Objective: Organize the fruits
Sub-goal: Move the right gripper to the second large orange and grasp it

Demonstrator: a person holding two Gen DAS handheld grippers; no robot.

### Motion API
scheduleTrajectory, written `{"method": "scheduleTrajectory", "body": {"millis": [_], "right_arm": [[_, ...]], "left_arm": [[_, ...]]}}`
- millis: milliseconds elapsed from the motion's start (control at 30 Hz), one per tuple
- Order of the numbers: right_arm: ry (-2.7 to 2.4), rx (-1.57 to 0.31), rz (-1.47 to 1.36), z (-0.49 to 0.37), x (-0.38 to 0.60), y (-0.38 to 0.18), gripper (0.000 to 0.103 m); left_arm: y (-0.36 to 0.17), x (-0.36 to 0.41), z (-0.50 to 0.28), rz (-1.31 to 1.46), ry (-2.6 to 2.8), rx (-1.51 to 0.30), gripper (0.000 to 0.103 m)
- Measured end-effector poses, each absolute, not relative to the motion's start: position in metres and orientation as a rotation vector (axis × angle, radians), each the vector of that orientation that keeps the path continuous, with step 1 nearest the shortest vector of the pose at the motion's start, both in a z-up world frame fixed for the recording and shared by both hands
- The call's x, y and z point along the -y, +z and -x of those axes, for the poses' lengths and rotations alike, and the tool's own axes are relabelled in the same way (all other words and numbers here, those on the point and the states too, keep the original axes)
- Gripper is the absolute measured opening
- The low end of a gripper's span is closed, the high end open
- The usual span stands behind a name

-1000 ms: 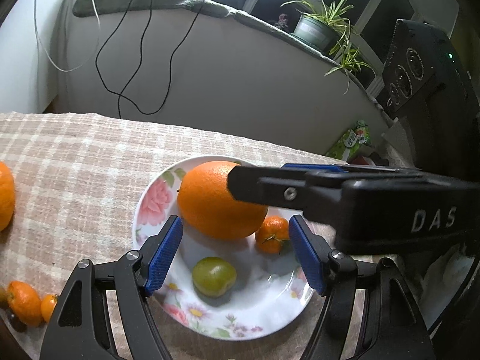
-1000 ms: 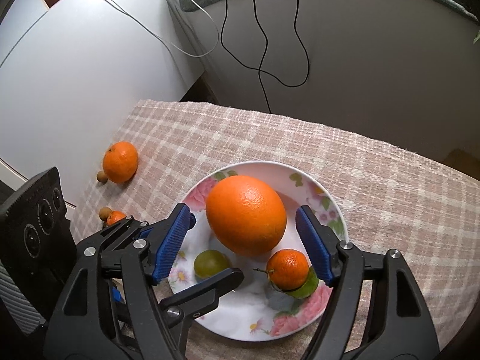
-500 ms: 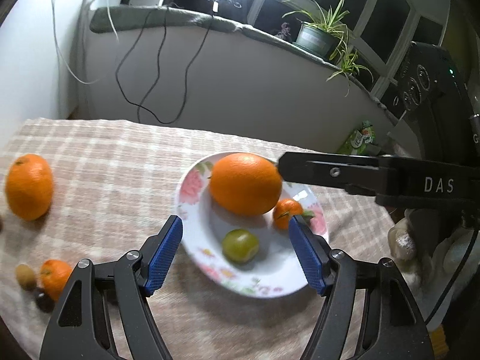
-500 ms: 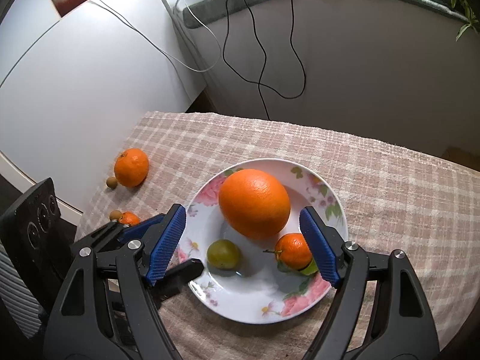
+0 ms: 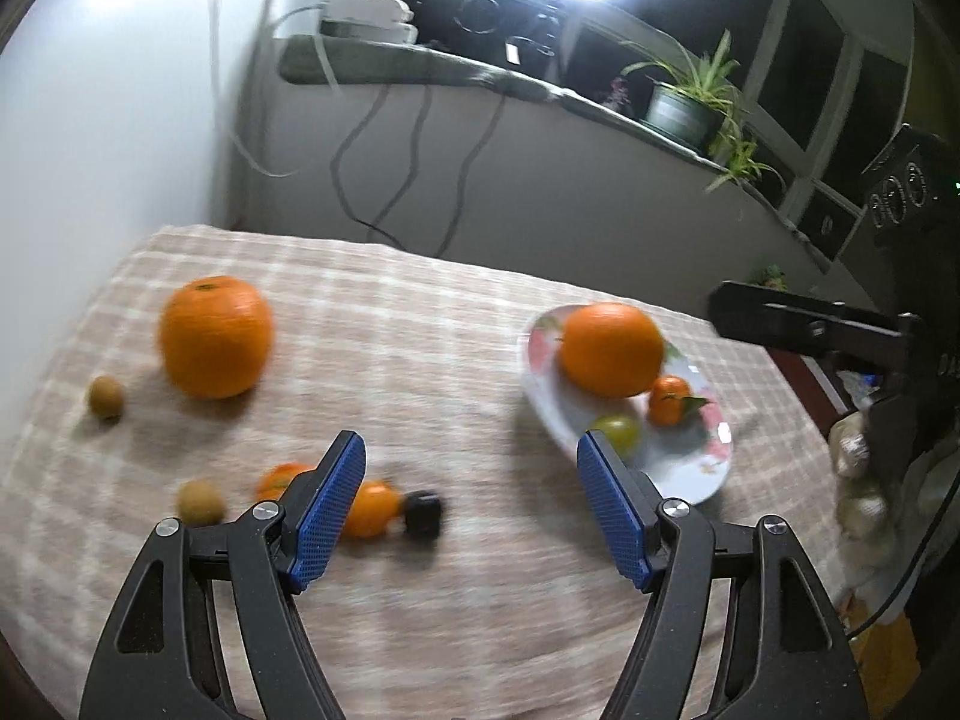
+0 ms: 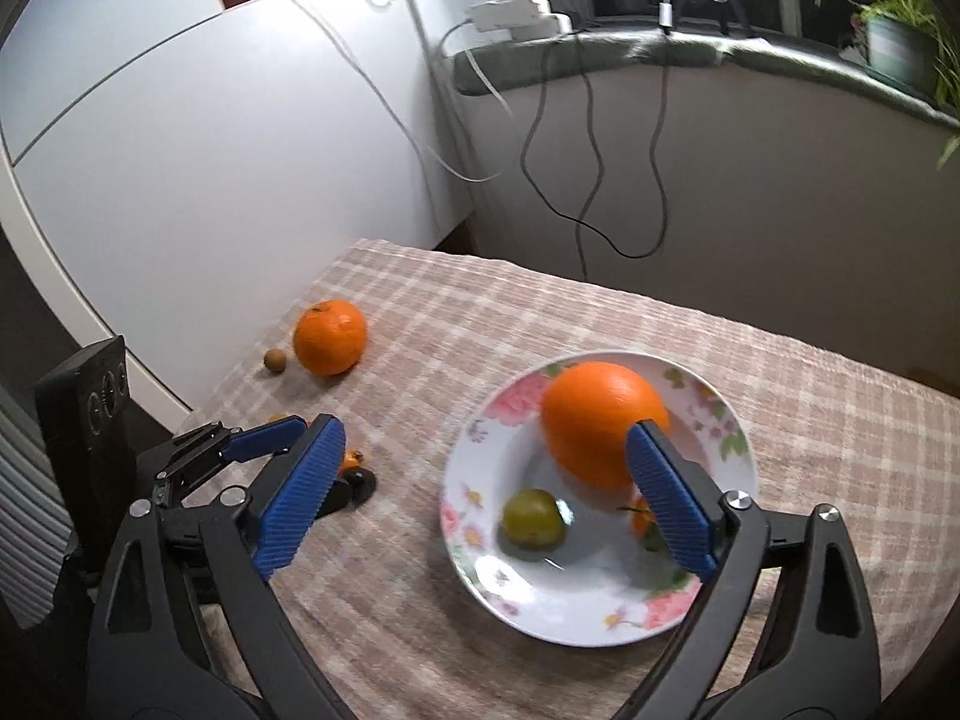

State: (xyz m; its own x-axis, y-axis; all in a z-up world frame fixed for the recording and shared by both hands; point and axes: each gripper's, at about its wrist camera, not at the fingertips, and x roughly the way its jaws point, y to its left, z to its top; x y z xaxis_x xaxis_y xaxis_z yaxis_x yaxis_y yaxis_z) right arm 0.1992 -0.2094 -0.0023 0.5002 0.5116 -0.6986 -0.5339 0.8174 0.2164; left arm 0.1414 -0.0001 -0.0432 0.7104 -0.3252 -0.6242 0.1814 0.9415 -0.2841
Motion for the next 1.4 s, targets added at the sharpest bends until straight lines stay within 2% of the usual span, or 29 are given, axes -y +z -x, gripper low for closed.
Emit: {"method": "scheduleTrajectory", "body": {"millis": [200, 533, 1100, 1400], "right_arm": [[0.669, -0.89, 0.027, -0.205, 0.186, -0.008, 0.097], [0.736, -0.957, -0.027, -0.224, 0.146, -0.019, 0.097], [0.805, -1.092, -0.134, -0.273, 0.067, -0.055, 0.097], [0.815, -1.149, -0.12, -0.29, 0.032, -0.076, 0.092]], "left_arm": [[-0.05, -0.04, -0.138, 0.237, -0.211, -0.73, 0.078], [-0.059, -0.088, -0.149, 0.281, -0.148, -0.734, 0.078], [-0.072, -0.109, -0.2, 0.322, -0.174, -0.759, 0.078], [-0.079, -0.108, -0.217, 0.327, -0.195, -0.782, 0.078]]}}
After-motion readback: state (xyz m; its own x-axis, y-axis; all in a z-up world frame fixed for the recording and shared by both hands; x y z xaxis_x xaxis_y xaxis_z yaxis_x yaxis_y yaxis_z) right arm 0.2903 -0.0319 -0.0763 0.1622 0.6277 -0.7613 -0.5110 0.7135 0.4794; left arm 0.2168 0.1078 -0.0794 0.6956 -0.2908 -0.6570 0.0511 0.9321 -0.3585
